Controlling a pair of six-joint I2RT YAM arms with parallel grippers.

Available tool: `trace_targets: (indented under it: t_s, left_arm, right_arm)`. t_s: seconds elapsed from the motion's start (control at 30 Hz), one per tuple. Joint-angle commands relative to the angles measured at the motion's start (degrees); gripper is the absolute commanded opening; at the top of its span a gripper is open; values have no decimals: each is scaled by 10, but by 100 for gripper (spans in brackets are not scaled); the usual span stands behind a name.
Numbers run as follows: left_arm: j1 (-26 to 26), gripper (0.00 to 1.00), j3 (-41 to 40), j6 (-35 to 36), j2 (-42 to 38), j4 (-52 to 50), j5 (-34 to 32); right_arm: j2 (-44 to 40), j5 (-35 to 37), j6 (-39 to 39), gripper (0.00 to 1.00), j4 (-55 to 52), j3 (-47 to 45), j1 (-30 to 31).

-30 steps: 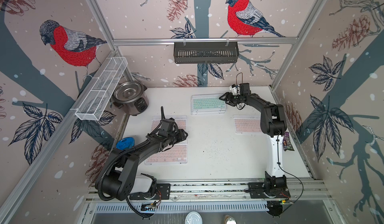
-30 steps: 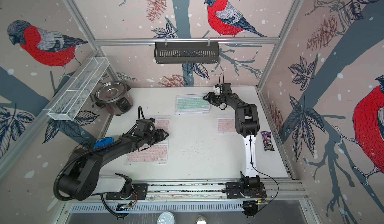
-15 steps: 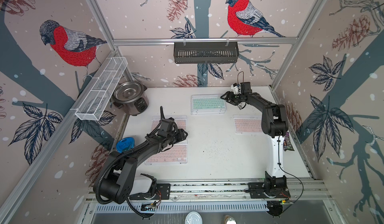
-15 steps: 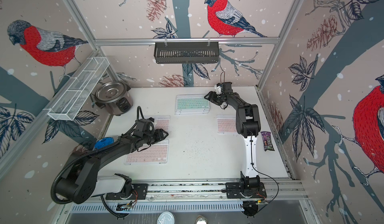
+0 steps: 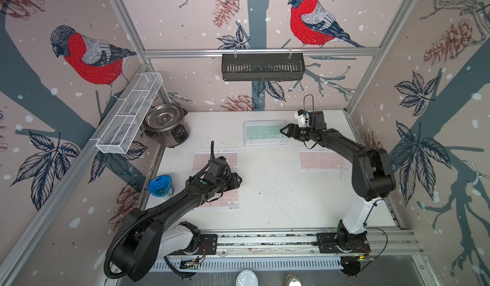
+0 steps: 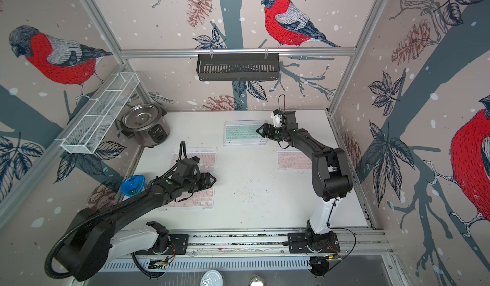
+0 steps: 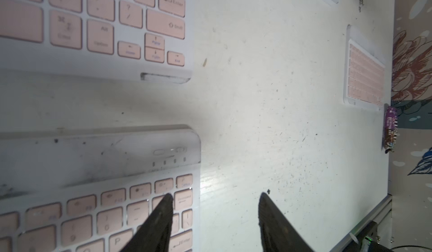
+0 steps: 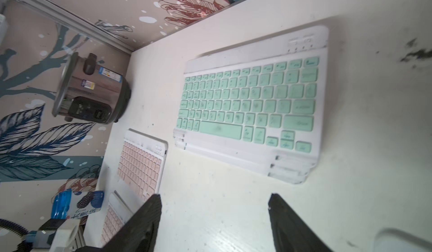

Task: Stack the numeric keypads
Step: Place the numeric keypad at the numeric keypad, then move the numeric keypad to the center of the board.

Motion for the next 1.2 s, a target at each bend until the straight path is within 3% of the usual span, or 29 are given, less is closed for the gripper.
trace_targets:
  t_s: [0.0,0.23,0.47,0.9,1.17]
  left_arm:
    - [-7,58,-19,-24,-5,-8,-17]
    - [-11,58,-34,-21,25,14,-15]
    - [-36,58,-38,-30,75,78,-3]
    - [-100,58,40,-30,217,148,6]
    - [-164,57,128,-45,328,193,32]
  right_arm:
    - [-63,-12,60,74,94,-99,5]
    - [-200,-1,63,75,84,-249,26]
    - [-282,8,57,77,39,-295,16]
    - [-323,2,68,77,30,-306,-4]
    - [-339,5,76,77,29,-325,-21]
